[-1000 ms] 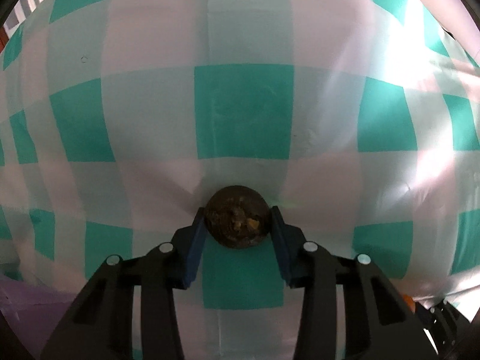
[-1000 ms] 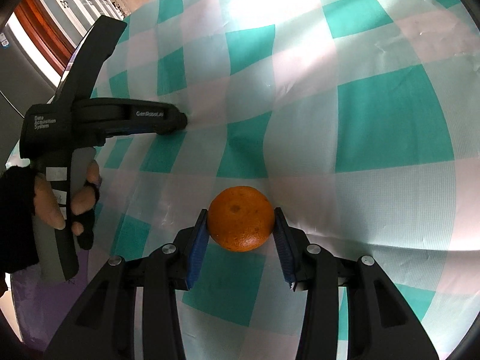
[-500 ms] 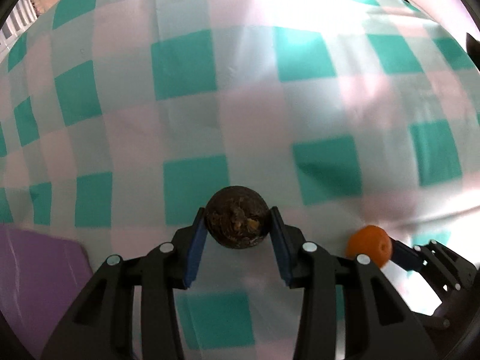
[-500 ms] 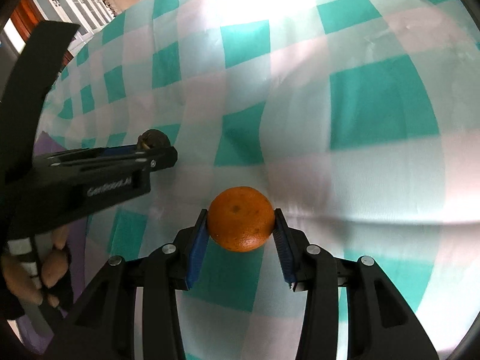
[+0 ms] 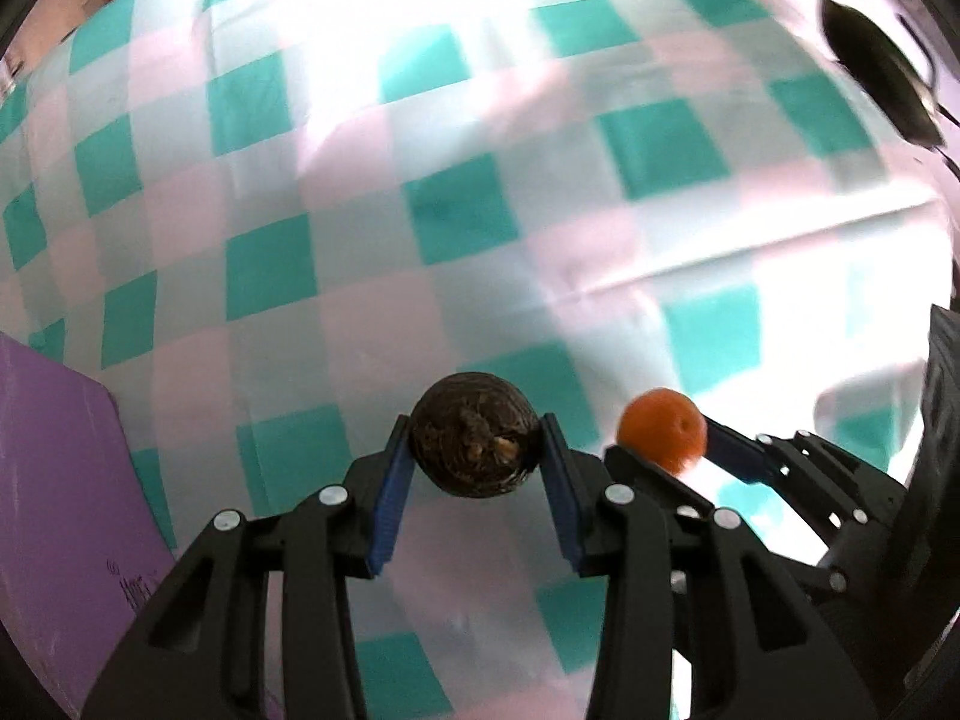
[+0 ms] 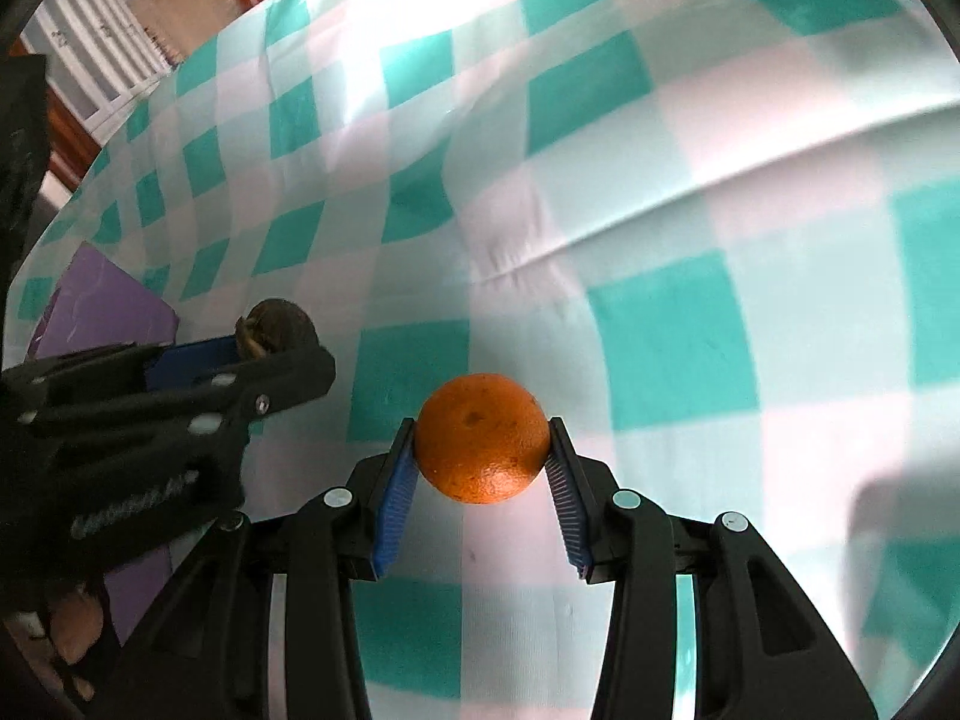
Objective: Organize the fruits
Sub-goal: 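Carry the orange and lychee into the white box and open both tools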
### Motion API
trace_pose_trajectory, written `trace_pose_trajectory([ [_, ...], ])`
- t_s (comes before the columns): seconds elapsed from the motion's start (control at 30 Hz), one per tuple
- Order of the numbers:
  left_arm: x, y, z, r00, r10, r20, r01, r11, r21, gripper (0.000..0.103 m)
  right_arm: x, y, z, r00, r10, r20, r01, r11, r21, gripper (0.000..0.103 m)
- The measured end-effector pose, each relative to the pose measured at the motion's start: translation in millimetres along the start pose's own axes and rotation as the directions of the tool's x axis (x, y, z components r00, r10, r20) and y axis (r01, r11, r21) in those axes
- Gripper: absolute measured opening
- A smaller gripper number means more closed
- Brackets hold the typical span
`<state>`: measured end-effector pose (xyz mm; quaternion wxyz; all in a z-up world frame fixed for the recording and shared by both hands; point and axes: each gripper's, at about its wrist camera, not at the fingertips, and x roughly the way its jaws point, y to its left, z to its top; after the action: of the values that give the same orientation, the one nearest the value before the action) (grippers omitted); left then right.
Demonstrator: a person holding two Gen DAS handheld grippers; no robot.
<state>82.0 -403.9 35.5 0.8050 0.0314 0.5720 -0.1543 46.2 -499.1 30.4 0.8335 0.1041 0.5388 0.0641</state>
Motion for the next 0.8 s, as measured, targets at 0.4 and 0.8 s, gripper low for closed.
trace_pose_trajectory([
  [0.4,-127.0,29.2,-37.7,0.983,-0.107,0.152,0.081,0.983,0.166,0.042,-109.1,68.4,-46.1,0.982,-0.073,0.175,0.052,0.991,0.124,0.042],
  [0.8,-210.1,141.5,-114.5,0.964,-0.08,0.253,0.037,0.985,0.168,0.042,-176.4,174.0,-72.2,0.945,-0.071,0.32,0.038,0.993,0.108,0.042],
])
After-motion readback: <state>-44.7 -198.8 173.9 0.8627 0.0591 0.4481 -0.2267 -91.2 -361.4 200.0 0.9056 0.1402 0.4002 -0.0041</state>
